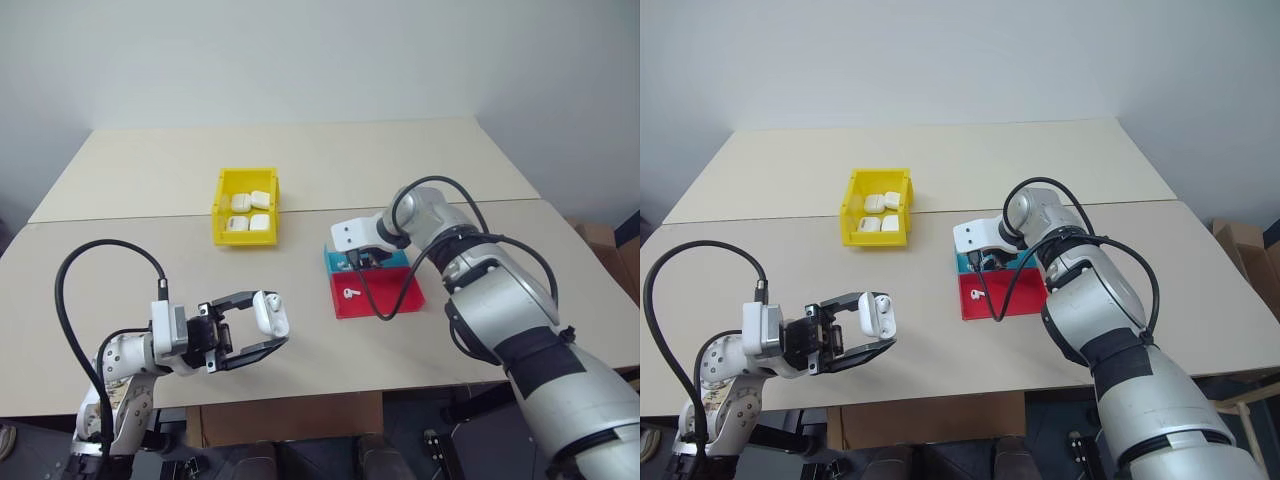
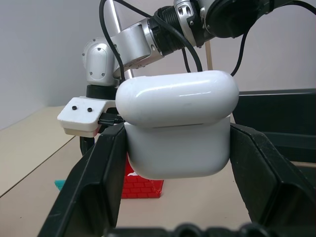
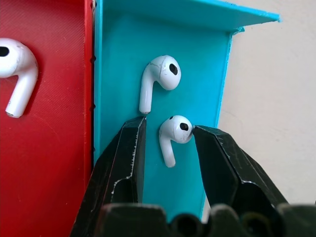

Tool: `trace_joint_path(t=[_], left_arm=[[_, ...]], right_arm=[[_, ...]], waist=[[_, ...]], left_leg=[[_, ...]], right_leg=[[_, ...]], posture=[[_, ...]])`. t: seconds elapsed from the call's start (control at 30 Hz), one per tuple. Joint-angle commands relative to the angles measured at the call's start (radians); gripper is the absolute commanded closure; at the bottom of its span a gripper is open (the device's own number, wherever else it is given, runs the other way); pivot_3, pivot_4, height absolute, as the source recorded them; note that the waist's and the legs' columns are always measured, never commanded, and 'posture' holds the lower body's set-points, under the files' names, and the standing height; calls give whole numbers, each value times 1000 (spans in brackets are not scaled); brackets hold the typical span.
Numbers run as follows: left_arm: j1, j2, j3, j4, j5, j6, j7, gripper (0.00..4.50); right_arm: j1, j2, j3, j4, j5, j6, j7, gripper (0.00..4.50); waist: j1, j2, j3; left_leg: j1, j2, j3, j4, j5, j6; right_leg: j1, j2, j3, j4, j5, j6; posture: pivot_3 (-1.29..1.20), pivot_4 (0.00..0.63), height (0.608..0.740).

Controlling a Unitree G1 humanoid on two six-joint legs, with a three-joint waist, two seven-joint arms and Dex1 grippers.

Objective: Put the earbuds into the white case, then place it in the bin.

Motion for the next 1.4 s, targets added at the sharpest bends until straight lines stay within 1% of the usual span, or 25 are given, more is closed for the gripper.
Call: trace_joint_path(t=[0.03, 0.17, 0.3, 0.47, 0.57, 0.83, 1.4], left_arm=[[7, 2, 4, -29, -11, -18, 9, 1665], [6, 1, 1, -31, -8, -19, 13, 1665], [1, 2, 0, -28, -4, -20, 17, 1665], [-3, 4, 0, -29, -5, -18, 22, 1665], [-3, 5, 0, -30, -5, -18, 22, 1665], [-9, 4, -1, -28, -4, -14, 28, 1665], [-16, 5, -4, -22, -4, -18, 31, 1665]], right_arm=[[5, -5, -7, -4, -10, -17, -4, 2523], [8, -8, -3, -3, -18, -22, 2, 2523], [10, -7, 0, -3, -27, -20, -25, 2523], [10, -8, -3, -2, -31, -15, -13, 2523], [11, -8, -7, -2, -32, -14, -27, 3083], [8, -5, -10, -1, -34, -12, -52, 3083], [15, -11, -12, -2, -30, -6, -49, 3083]], waist=[[0, 0, 0], [0, 0, 0], [0, 0, 0], [0, 0, 0], [0, 0, 0], [0, 0, 0], [0, 0, 0]], left_leg=[[0, 0, 0, 0, 0, 0], [0, 0, 0, 0, 0, 0], [1, 0, 0, 0, 0, 0], [1, 0, 0, 0, 0, 0], [2, 0, 0, 0, 0, 0], [2, 0, 0, 0, 0, 0], [2, 0, 0, 0, 0, 0]], right_leg=[[0, 0, 0, 0, 0, 0], [0, 0, 0, 0, 0, 0], [1, 0, 0, 0, 0, 0], [1, 0, 0, 1, 0, 0], [1, 0, 0, 1, 0, 0], [1, 0, 0, 1, 0, 0], [1, 0, 0, 1, 0, 0]], posture=[[0, 150, 740], [0, 150, 740], [0, 150, 740], [0, 150, 740], [0, 150, 740], [0, 150, 740], [0, 150, 740]])
